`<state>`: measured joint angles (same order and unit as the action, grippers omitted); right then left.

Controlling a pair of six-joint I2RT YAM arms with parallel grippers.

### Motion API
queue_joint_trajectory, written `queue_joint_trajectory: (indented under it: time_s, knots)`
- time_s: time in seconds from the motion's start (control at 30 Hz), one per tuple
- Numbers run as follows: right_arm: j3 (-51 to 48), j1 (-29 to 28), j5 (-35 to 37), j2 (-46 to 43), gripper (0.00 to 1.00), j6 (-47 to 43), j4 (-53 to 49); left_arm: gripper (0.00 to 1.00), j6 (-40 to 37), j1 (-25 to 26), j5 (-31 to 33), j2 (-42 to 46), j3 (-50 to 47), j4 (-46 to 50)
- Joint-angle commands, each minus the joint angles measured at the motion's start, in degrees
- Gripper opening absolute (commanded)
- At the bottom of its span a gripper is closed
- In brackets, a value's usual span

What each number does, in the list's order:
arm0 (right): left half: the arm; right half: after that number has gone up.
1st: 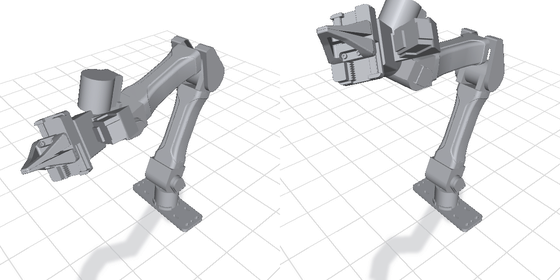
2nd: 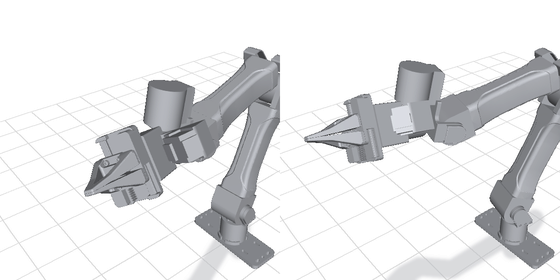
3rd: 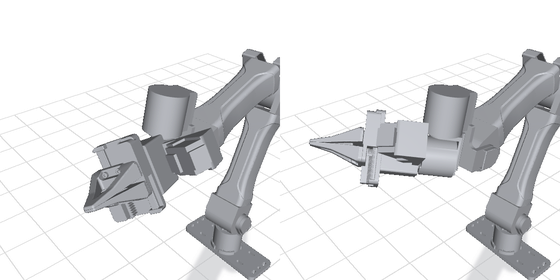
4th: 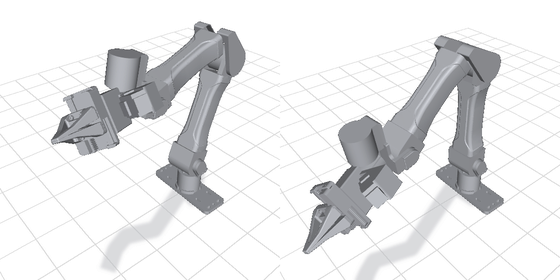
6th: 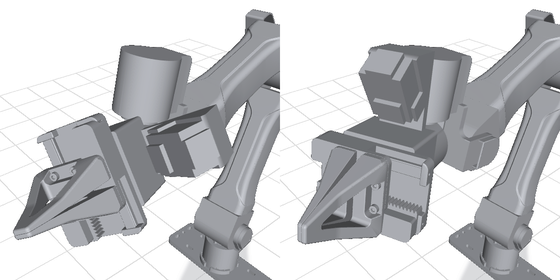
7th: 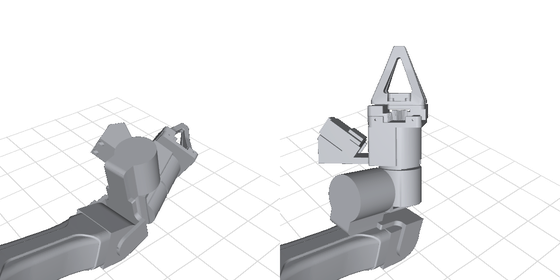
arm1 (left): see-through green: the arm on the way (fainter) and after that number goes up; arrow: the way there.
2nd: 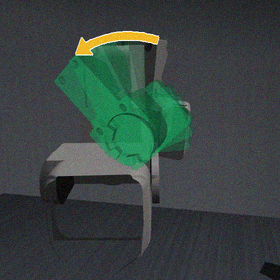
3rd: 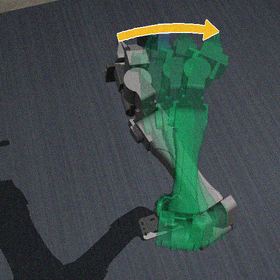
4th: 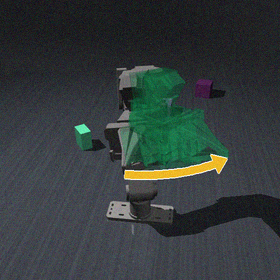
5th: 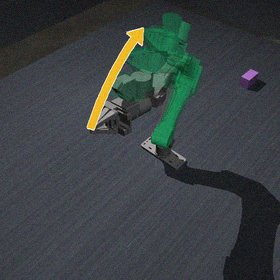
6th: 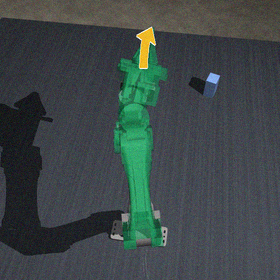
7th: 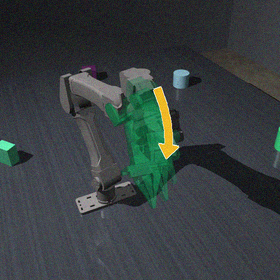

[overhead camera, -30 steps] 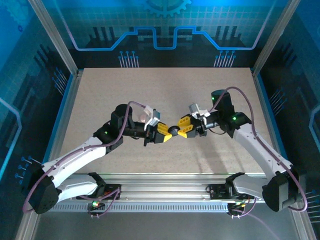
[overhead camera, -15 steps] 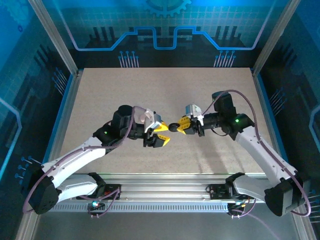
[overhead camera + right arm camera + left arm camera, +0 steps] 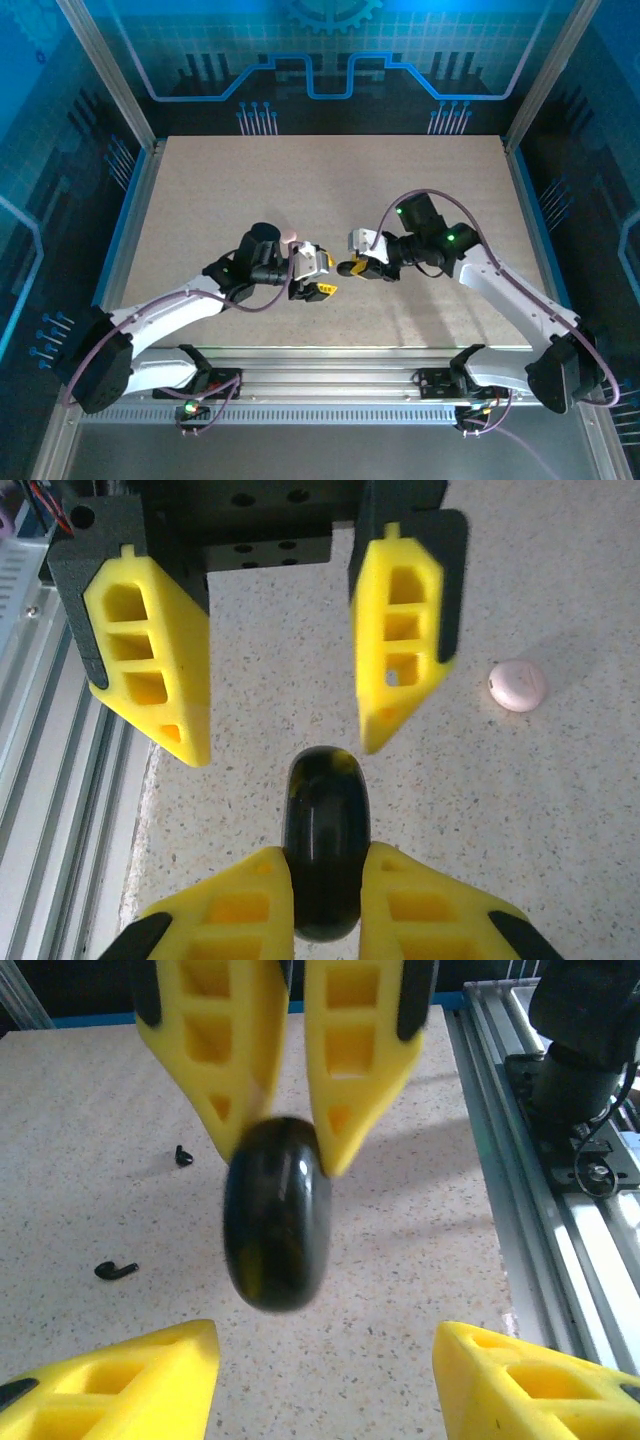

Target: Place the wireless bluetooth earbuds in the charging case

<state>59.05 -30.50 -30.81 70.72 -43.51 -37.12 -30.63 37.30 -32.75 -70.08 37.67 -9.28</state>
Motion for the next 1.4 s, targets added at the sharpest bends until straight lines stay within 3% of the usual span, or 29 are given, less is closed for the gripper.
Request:
queue_joint_trajectory:
  time_s: [0.0,0.57,1.03,1.1,1.17,1.37]
  knots:
    - [2.4,-1.18,3.03,2.92,0.15,-2.32,-3.22,0.59,-2.33,0.14,-0.58,-1.64,-0.92,-4.48]
    - [4.12,-2.46,-4.52,5.45,0.15,-5.91,-3.0,0.5,-0.36,0.14,-7.47,-5.26,1.44,-4.33]
    - [4.15,-2.38,-4.83,5.89,0.15,-5.49,-3.23,0.22,0.9,0.14,-7.68,-4.18,1.59,-4.66]
    - [3.72,-2.23,-4.03,5.45,0.22,-3.89,-1.82,0.2,0.96,0.14,-7.51,-4.01,1.66,-4.56]
    - [2.31,-1.96,-3.25,4.6,0.38,-0.4,0.95,0.19,1.47,0.14,-7.41,-3.92,1.62,-5.11]
    - [-6.31,-0.37,-5.46,-0.72,0.49,6.8,12.01,0.18,2.64,0.07,-7.41,-4.27,1.59,-6.16]
